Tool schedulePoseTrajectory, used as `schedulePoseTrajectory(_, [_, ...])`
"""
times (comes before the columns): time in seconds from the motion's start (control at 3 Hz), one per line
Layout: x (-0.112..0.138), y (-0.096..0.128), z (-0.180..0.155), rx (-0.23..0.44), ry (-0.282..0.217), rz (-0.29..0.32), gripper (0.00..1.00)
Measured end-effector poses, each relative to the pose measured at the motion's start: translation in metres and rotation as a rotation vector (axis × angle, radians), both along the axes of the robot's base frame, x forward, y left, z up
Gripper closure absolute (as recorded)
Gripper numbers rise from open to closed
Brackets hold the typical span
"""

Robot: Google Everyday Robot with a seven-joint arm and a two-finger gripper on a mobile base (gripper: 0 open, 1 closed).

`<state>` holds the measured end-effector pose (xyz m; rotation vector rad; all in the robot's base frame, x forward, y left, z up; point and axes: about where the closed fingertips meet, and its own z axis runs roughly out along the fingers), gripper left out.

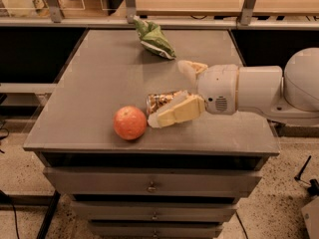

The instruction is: Move orange can near apple

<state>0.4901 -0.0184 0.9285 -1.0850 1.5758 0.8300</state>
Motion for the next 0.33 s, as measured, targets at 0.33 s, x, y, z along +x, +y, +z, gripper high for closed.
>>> schedulePoseTrajectory(0.33, [0.0000,0.0001,0.0000,0.000,0.000,0.000,0.00])
